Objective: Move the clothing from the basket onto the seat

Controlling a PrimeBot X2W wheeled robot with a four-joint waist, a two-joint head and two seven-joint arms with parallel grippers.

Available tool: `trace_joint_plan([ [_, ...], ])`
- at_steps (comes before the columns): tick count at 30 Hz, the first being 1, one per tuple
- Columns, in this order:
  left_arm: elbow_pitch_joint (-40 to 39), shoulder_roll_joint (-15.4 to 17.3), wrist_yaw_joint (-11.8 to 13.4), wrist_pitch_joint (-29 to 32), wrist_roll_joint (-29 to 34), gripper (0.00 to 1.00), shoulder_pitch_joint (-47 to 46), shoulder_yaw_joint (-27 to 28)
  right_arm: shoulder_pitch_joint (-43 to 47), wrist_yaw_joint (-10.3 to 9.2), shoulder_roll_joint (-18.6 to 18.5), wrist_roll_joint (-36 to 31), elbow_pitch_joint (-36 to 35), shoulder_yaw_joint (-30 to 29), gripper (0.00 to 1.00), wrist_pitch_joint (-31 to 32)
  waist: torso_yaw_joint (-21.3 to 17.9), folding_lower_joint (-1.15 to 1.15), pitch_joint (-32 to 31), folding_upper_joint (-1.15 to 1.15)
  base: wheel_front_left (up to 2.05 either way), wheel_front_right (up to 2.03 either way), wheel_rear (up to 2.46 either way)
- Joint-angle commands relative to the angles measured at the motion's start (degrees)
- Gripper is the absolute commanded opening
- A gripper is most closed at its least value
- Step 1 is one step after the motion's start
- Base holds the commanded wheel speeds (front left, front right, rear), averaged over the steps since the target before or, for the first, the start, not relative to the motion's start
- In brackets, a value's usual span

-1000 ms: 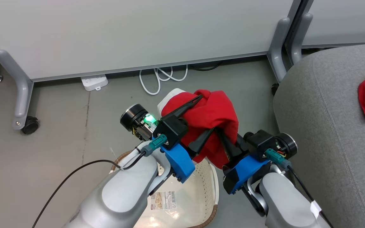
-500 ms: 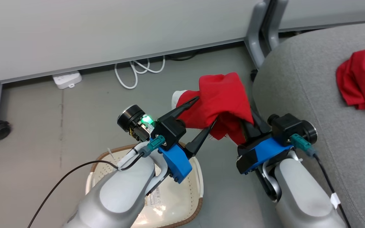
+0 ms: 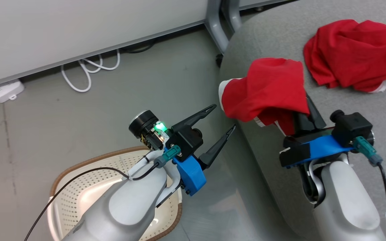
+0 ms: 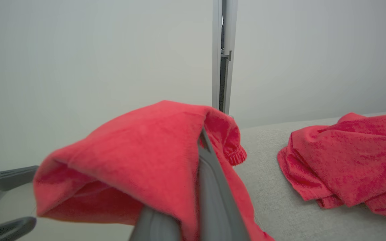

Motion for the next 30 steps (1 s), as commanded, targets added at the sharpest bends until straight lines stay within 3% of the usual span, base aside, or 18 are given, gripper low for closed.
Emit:
trace_joint_plan([
  [1, 0.2, 0.49, -0.04, -0.19, -0.33, 1.0, -0.57, -0.5, 1.0, -0.05, 0.07, -0.02, -0.95, -1.08, 0.0, -0.01, -2.0, 0.0, 1.03, 0.0, 0.0, 0.0, 0.0],
  [13, 0.69, 1.02, -0.05, -0.19, -1.47, 1.0, -1.33, -3.85, 6.05, -0.05, 0.07, 0.02, -5.69, -8.7, 0.0, -0.02, -6.81, 0.0, 2.61, 0.0, 0.0, 0.0, 0.0],
  [22, 0.47, 1.13, -0.04, -0.19, -2.28, 1.0, -1.73, -4.83, 7.68, -0.04, 0.07, 0.81, -6.47, -9.2, 0.0, -0.01, -7.45, 0.0, 3.18, 0.0, 0.0, 0.0, 0.0],
  [30, -0.91, 1.57, -0.03, -0.19, -1.8, 1.0, -2.31, -4.08, 2.68, -0.05, 0.07, -0.12, -9.31, -9.9, 0.0, -0.02, -6.98, 0.0, 5.03, 0.0, 0.0, 0.0, 0.0],
])
